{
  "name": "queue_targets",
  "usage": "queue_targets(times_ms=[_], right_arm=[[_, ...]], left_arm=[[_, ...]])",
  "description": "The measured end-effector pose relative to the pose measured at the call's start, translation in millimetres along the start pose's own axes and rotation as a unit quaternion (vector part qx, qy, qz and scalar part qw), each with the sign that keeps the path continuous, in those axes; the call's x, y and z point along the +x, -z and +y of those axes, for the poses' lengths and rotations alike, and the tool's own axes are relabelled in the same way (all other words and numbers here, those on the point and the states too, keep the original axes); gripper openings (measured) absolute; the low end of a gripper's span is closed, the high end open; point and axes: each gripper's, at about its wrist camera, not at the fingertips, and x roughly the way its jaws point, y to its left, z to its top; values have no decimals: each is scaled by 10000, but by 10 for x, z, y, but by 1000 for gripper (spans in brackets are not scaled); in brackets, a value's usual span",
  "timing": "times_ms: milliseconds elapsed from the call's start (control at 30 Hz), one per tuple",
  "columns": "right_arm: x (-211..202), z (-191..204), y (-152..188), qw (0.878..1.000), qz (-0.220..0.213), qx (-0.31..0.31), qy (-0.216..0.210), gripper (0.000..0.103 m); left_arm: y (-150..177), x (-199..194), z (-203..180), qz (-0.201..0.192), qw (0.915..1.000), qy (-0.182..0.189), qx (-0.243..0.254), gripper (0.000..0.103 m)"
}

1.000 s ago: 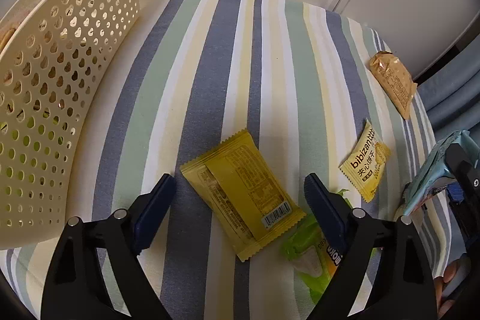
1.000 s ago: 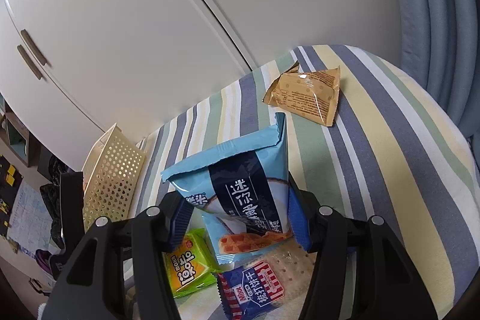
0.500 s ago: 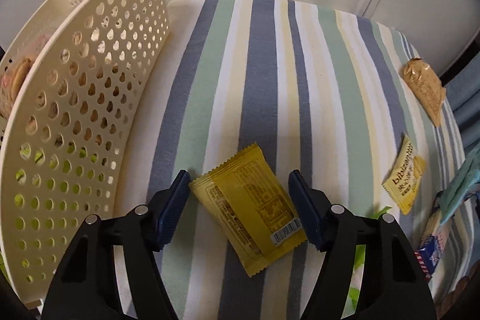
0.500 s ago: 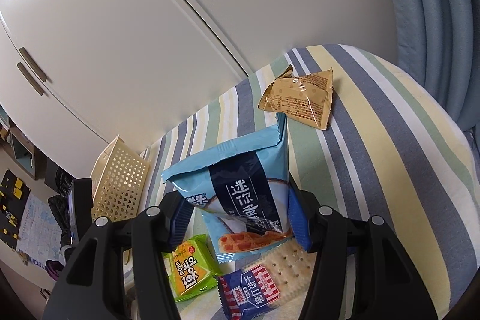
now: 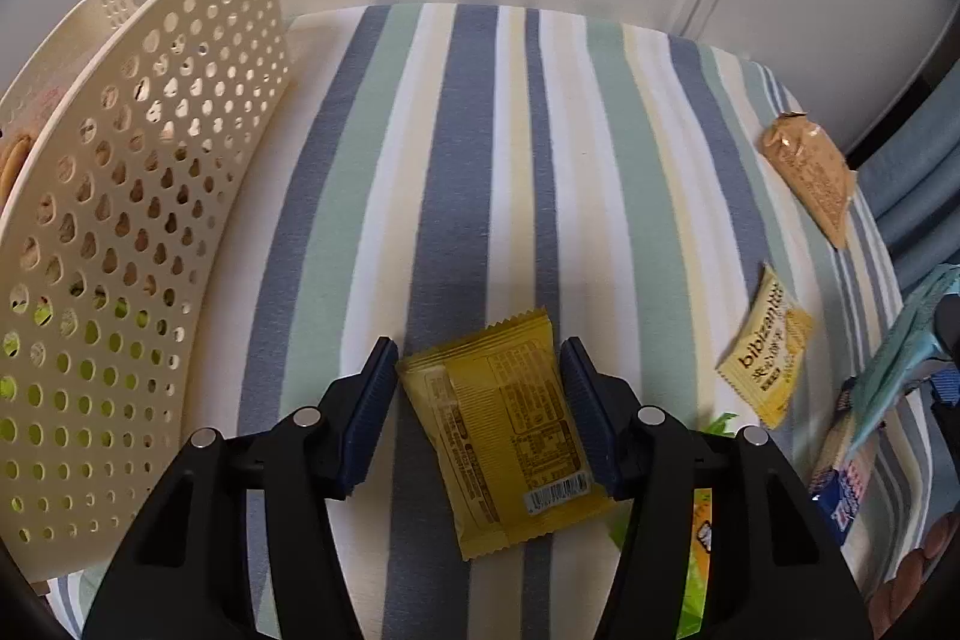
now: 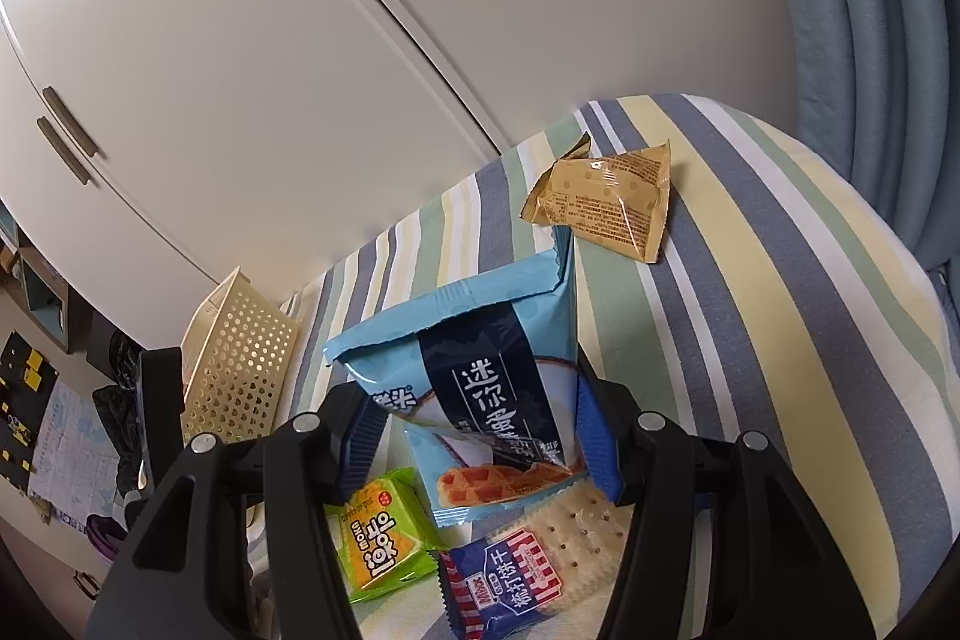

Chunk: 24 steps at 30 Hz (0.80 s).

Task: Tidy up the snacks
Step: 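Grasp the yellow biscuit pack with the left tool while the right tool holds the blue bag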

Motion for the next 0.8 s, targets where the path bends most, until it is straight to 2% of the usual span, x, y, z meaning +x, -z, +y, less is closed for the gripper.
queue_targets(times_ms=[67,100,167,333,433,500,567,667,800], right_arm=[[2,2,3,10000,5,-8,-6,56],[2,0,3,10000,6,-7,-14,56],[-2,0,4,10000,-4,2,-15,56],[-9,-3,6,10000,-14,-1,-24,56],[-17,-2,7,10000,-25,-21,-21,56],[-19,-2,12,10000,-32,-28,-15,56],[-24,1,11,10000,-42,-33,-19,56],[-39,5,10,10000,-68,-44,-17,56],[-52,14,12,9999,-91,-66,-15,56]], left_arm=[[-28,16,-64,29,9999,82,147,62],[-31,17,-91,43,9997,41,227,73],[-56,54,-151,57,9996,-203,212,89],[15,80,-171,201,9994,-268,21,89],[52,134,-260,194,9988,-415,165,83],[94,147,-357,117,9982,-505,303,57],[64,151,-404,97,9983,-437,365,49],[88,57,-338,-44,9991,-240,360,48],[52,-98,-277,-290,9991,-155,263,48]])
